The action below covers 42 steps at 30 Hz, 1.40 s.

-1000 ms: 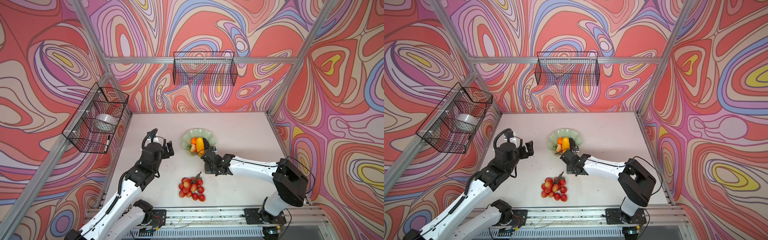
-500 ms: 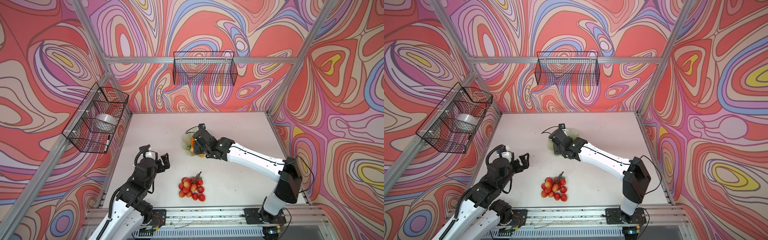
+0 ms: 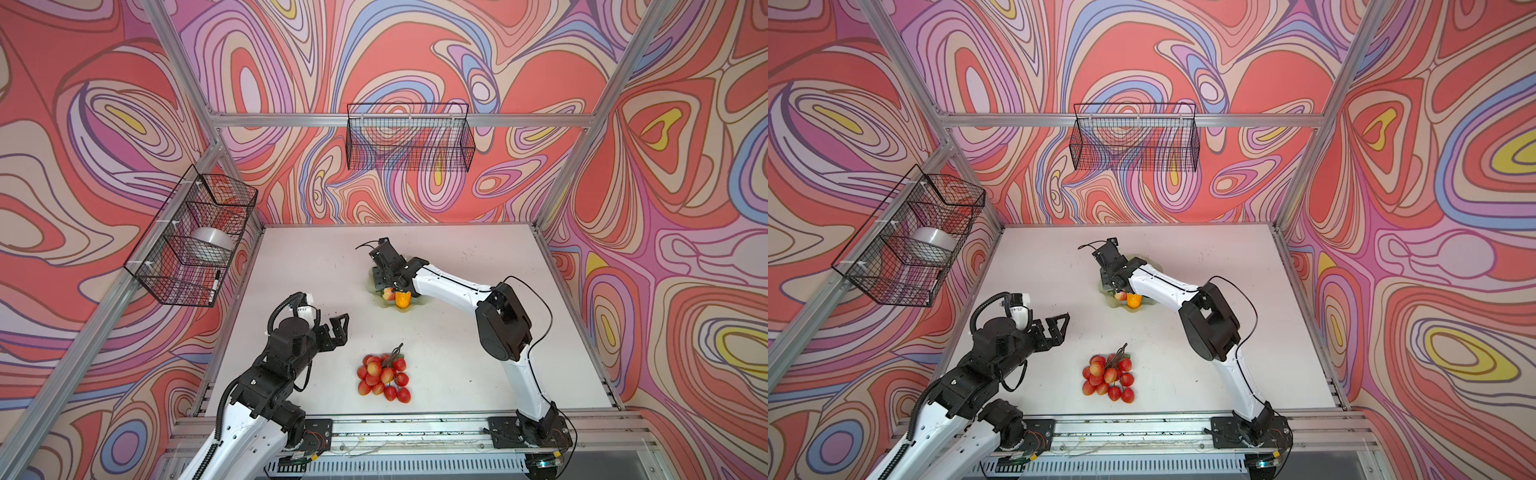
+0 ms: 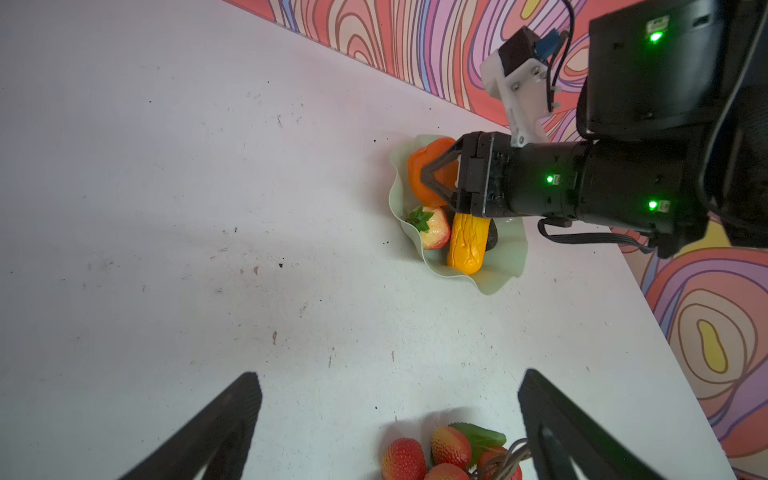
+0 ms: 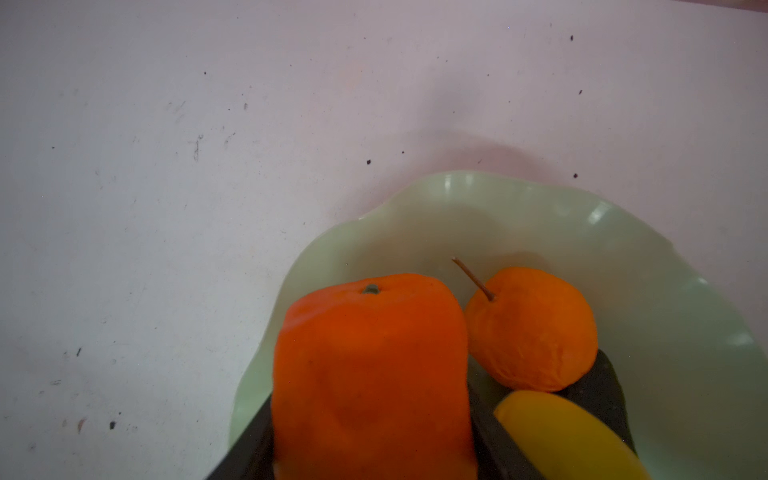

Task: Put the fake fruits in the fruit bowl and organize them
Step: 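Place the large orange fruit into the bowl with the right gripper, then grasp the strawberry bunch by its stem with the right gripper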

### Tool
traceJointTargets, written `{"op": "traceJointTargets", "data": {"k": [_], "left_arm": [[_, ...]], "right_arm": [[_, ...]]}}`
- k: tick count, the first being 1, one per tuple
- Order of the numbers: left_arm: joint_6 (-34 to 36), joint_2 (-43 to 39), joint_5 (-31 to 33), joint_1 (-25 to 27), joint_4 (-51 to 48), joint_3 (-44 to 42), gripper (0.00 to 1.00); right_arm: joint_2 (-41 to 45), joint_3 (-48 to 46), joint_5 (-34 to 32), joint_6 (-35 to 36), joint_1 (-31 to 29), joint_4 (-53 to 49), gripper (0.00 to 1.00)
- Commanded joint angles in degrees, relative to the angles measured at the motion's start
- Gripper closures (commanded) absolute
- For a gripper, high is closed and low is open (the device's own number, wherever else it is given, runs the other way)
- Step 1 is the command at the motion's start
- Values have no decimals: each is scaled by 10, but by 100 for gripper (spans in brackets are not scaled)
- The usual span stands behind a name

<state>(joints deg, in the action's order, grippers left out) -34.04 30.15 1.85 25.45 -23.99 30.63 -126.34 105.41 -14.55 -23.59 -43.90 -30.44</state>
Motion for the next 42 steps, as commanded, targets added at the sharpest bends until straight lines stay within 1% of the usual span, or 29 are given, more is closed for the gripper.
{"op": "traceJointTargets", "data": {"k": [1, 3, 7, 10, 13, 15, 17, 18, 22, 25, 29, 34, 37, 42], "left_arm": [[9, 9, -19, -3, 12, -6, 2], [11, 12, -22, -3, 14, -5, 2], [12, 15, -23, -3, 17, -6, 2], [12, 16, -24, -3, 18, -6, 2], [12, 14, -21, -3, 18, -6, 2], [12, 12, -20, -3, 19, -6, 2], [13, 11, -21, -3, 19, -5, 2], [13, 11, -21, -3, 20, -5, 2], [17, 11, -21, -3, 26, -4, 2], [20, 15, -22, -3, 27, -1, 2], [17, 17, -27, -3, 29, -4, 2], [17, 16, -32, -3, 31, -5, 2], [18, 15, -31, -3, 31, -5, 2], [18, 13, -33, -3, 28, -5, 2]], "right_arm": [[-13, 16, 11, -1, 4, -2, 44], [-9, 13, 12, 0, 3, 0, 35], [13, 10, 11, 5, 3, 6, 26], [40, 9, 9, 6, 4, 6, 23], [92, -33, 8, -1, 3, 35, 23], [142, -78, 6, -16, 4, 56, 23], [188, -121, 7, -40, 3, 56, 23], [210, -147, 19, -55, 3, 59, 23], [321, -320, 98, -151, -8, 95, 25], [366, -401, 120, -202, -43, 100, 25], [380, -462, 160, -260, -84, 133, 26], [371, -484, 145, -306, -138, 129, 26], [365, -497, 147, -325, -145, 148, 27], [351, -499, 158, -341, -156, 162, 31]]}}
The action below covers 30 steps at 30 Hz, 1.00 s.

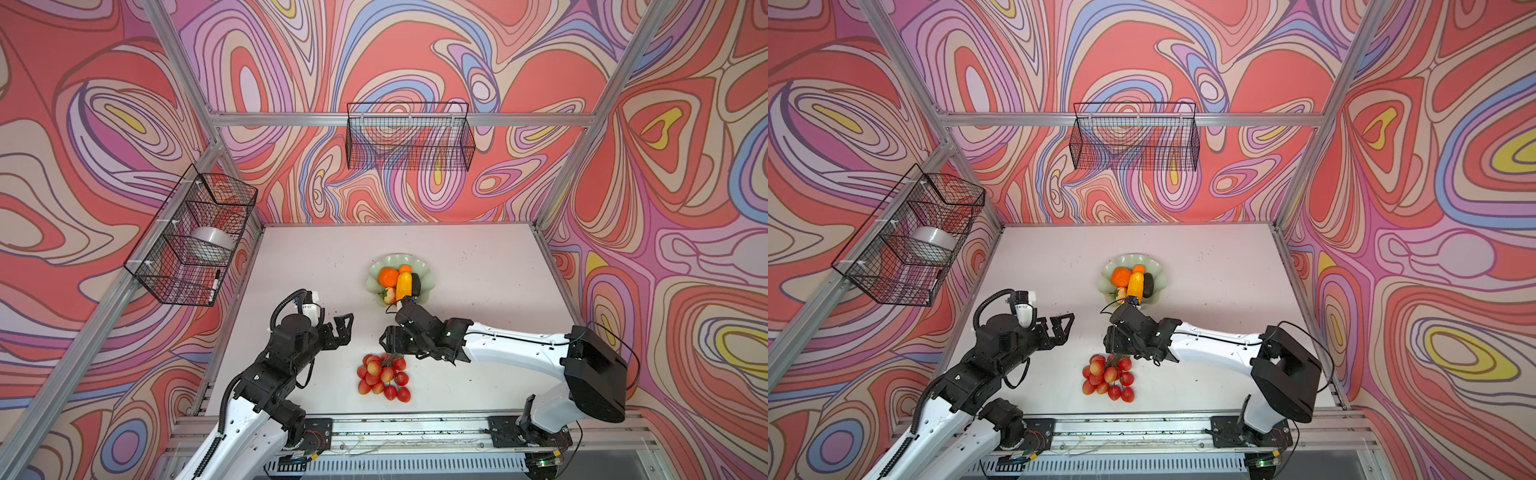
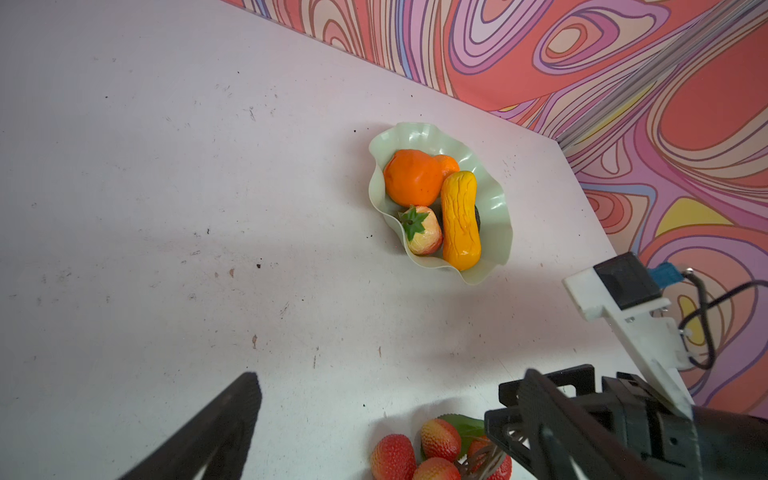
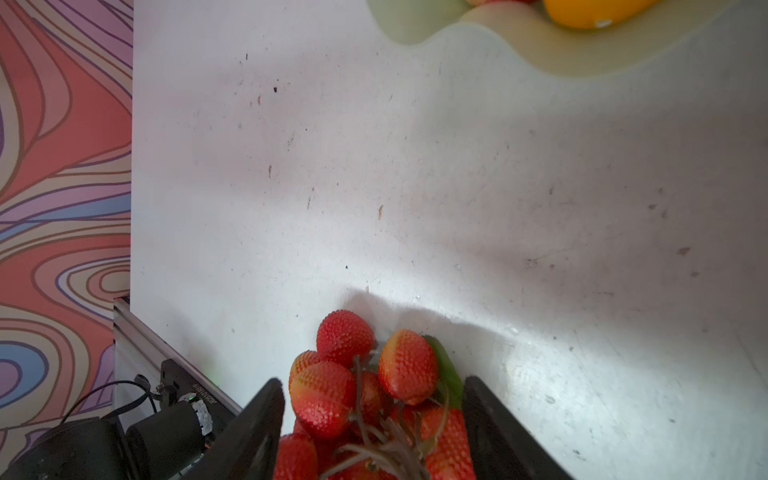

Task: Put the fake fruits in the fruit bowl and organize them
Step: 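Grasp the strawberry bunch by its stem with the right gripper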

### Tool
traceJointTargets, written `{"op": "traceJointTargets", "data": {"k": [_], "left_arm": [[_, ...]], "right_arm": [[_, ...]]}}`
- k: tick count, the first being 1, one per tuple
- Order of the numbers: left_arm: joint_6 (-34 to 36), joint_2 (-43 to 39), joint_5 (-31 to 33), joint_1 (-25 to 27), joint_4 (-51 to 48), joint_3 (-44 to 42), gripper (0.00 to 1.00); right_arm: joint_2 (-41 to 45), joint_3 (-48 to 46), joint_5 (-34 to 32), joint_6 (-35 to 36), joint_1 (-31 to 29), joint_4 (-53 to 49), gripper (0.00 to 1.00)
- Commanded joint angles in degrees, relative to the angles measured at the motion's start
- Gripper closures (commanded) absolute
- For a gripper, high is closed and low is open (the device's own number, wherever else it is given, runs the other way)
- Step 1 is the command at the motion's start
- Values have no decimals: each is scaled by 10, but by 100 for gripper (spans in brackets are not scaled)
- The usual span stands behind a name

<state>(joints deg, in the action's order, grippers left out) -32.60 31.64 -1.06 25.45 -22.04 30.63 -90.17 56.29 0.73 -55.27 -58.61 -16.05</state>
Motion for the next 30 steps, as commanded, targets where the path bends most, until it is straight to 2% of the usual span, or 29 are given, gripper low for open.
{"op": "traceJointTargets", "data": {"k": [1, 5, 7, 14, 18, 24, 30], "left_arm": [[4, -3, -3, -3, 8, -6, 2], [6, -3, -6, -3, 11, -6, 2], [5, -3, -8, -3, 12, -6, 2], [4, -8, -15, -3, 13, -5, 2], [5, -16, -11, -2, 11, -4, 2], [5, -20, -9, -3, 11, -5, 2], [8, -22, -6, -3, 14, -3, 2]], "right_arm": [[-11, -9, 6, -28, -11, 18, 32], [-13, -17, 3, -43, -14, 12, 41], [-8, -29, 0, -54, -14, 16, 51], [2, -35, -10, -64, -15, 10, 78], [0, -11, -30, -50, -15, -10, 100], [9, 13, -45, -36, -16, -29, 100], [25, 106, -60, 40, 10, -80, 100]]}}
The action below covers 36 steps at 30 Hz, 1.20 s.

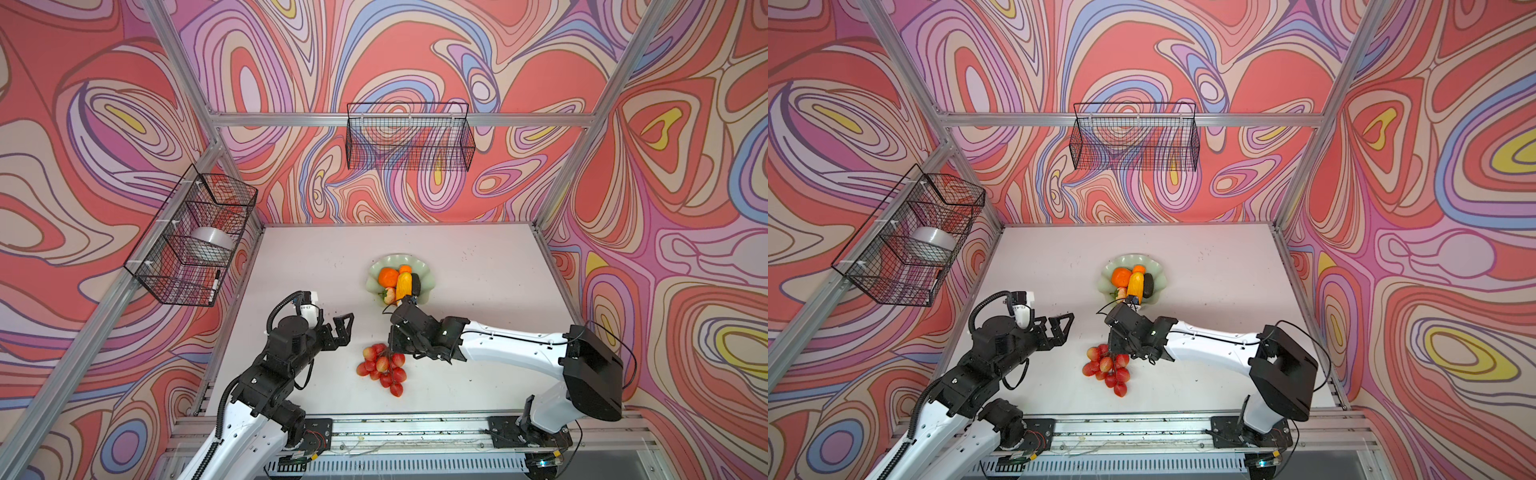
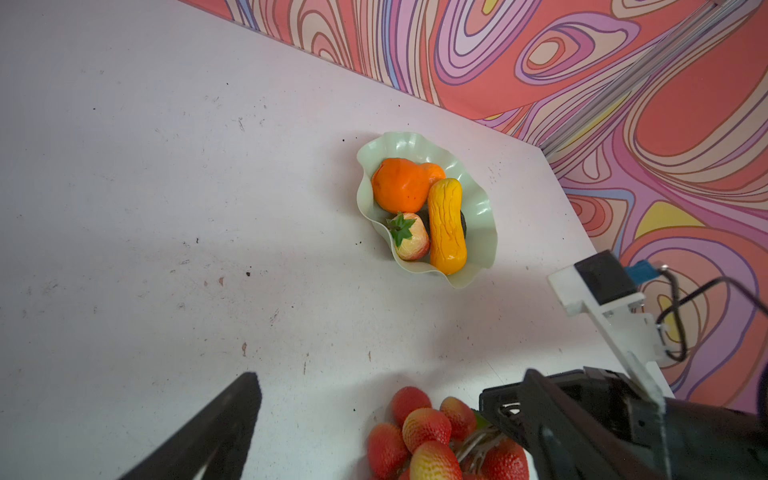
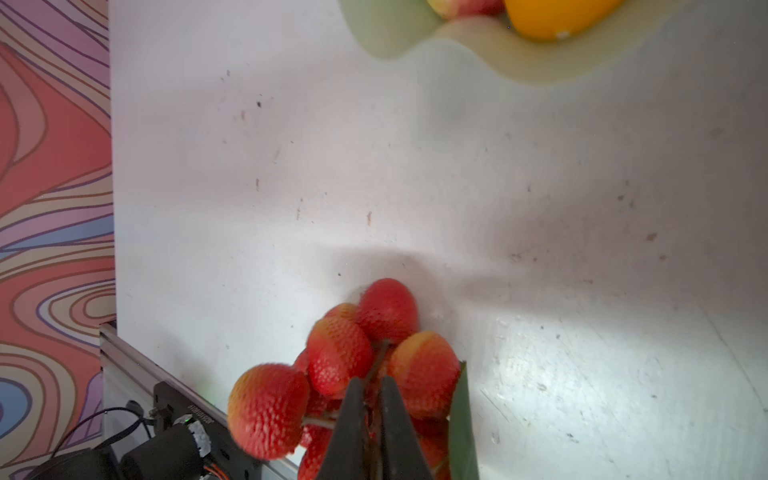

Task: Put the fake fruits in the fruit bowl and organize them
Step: 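Grasp the strawberry bunch by its stem with the right gripper, then carry the strawberry bunch onto the fruit in the bowl with the right gripper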

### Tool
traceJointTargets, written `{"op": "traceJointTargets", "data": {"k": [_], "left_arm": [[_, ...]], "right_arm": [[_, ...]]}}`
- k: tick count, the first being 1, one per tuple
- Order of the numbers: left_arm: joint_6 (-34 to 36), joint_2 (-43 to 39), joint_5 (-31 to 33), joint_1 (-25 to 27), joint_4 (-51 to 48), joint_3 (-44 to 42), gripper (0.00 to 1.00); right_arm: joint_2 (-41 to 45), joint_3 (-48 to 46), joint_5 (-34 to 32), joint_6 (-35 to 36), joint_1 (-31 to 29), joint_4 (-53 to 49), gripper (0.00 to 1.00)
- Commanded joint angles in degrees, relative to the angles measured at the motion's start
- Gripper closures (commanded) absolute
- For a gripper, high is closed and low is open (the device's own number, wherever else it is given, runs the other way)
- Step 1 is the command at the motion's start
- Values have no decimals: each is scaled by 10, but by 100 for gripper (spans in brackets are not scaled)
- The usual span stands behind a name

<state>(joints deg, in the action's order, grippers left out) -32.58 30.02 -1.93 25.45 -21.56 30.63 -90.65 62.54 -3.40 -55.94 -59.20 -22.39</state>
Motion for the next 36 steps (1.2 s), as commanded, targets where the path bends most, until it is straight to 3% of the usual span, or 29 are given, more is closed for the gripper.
{"op": "traceJointTargets", "data": {"k": [1, 5, 13, 19, 27, 36], "left_arm": [[8, -7, 3, -3, 8, -3, 2], [6, -9, 3, -3, 6, -3, 2], [2, -15, 3, -3, 6, -6, 2], [3, -10, 0, -3, 13, -5, 2], [7, 27, -19, -3, 45, -2, 1], [13, 78, -24, -3, 84, 8, 2]], "right_arm": [[38, 53, -12, 59, 28, -15, 100], [49, 88, 54, 99, 89, -4, 100], [-11, 183, 160, 169, 188, 20, 100], [-81, 212, 223, 169, 243, 84, 100], [-194, 223, 283, 169, 300, 148, 100], [-233, 212, 291, 170, 338, 183, 100]]}}
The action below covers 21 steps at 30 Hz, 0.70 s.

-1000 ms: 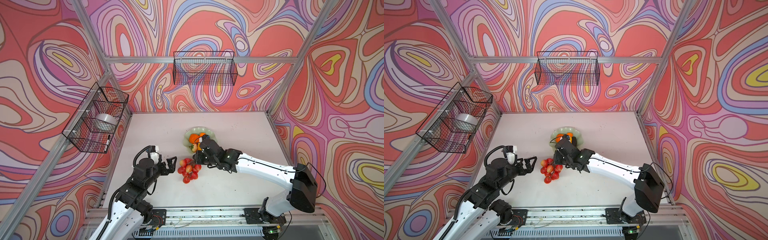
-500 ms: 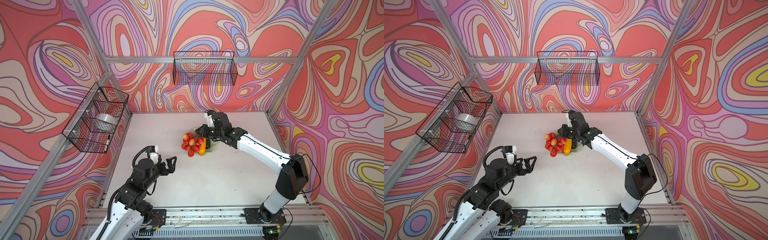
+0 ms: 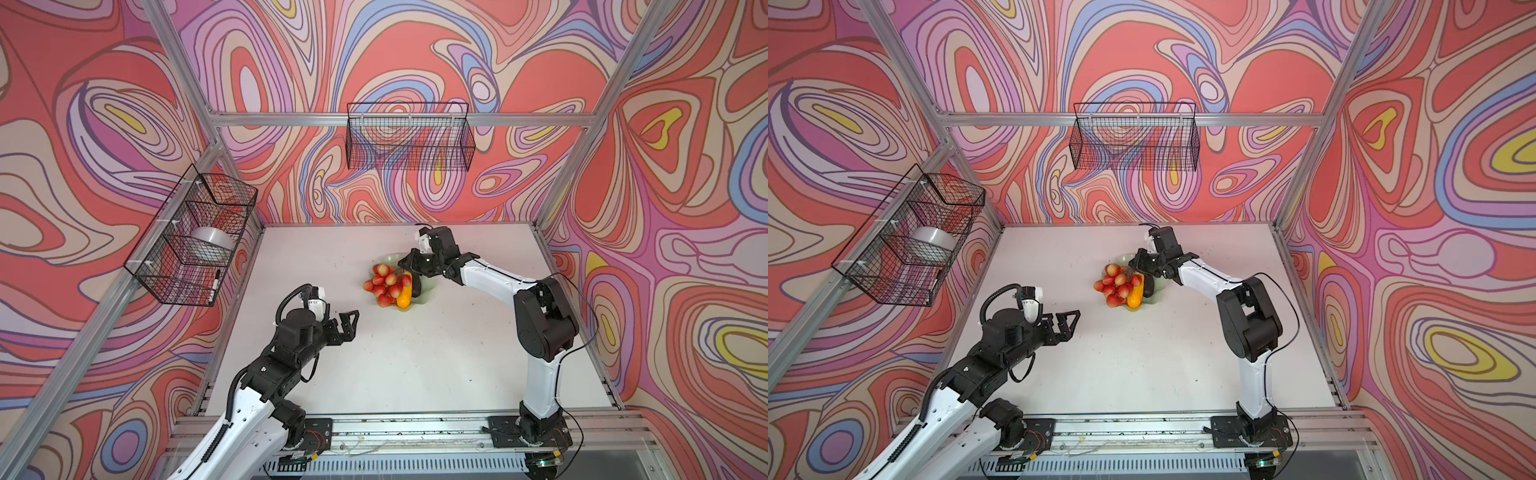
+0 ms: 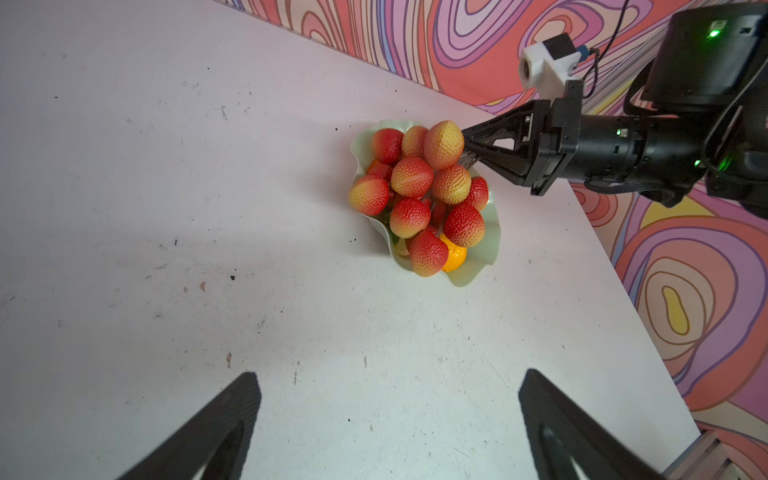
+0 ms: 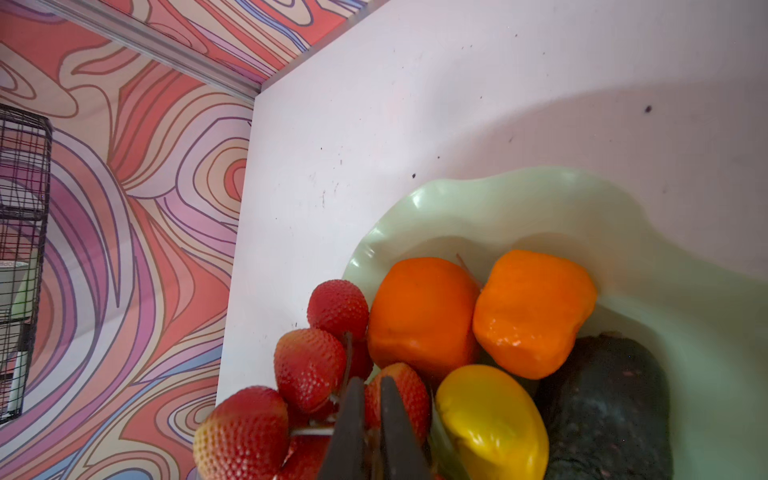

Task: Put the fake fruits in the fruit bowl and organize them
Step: 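Carry the strawberry bunch onto the fruit in the bowl with the right gripper, then release the strawberries and adjust them in the bowl with the right gripper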

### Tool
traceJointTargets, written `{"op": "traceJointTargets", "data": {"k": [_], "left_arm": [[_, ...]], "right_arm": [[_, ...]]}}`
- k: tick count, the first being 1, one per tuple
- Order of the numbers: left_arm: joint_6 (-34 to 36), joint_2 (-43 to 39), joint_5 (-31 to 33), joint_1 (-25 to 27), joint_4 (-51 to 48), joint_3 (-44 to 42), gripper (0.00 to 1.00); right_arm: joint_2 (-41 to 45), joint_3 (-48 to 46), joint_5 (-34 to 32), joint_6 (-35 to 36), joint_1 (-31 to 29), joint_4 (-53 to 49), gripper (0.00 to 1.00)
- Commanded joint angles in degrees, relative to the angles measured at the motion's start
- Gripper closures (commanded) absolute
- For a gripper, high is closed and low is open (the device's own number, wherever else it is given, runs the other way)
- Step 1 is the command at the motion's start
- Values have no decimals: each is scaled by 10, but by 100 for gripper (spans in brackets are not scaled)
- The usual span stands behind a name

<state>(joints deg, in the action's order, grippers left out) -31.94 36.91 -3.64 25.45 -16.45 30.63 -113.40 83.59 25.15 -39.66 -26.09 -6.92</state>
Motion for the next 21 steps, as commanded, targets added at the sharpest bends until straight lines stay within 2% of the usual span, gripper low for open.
{"op": "traceJointTargets", "data": {"k": [1, 12, 21], "left_arm": [[7, 15, -7, -3, 37, 10, 2], [9, 36, -9, -3, 44, 21, 2], [8, 24, -10, -3, 41, 21, 2]], "right_arm": [[-7, 3, 7, 11, 8, 26, 100], [39, 9, 110, -26, 14, 93, 100], [73, -1, 104, -34, 23, 105, 100]]}}
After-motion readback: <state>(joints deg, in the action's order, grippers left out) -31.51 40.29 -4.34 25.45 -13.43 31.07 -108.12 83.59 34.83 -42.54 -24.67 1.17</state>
